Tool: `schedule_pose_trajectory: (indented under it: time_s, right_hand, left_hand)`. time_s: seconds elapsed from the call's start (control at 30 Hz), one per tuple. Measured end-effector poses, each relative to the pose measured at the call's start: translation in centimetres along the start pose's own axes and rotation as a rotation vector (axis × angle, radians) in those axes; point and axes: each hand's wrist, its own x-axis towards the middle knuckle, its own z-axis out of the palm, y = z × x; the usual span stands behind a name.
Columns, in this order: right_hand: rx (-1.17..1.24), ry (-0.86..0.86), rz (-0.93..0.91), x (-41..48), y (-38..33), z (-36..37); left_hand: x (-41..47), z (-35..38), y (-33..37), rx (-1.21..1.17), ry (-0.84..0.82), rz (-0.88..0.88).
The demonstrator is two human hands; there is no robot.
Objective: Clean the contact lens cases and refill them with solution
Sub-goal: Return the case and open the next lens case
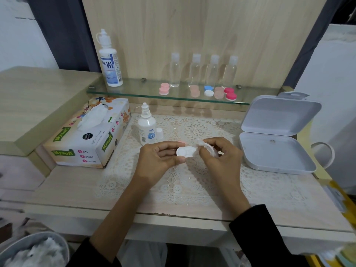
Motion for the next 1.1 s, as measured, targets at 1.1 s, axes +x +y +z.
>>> schedule_pose_trajectory:
  time_s: [1.1]
  right_hand:
    - [0.371,-0.036,0.151,-0.2,-1.1,-0.4]
  left_hand:
    - [0.3,0.1,-0.1,-0.170,0.058,-0.015]
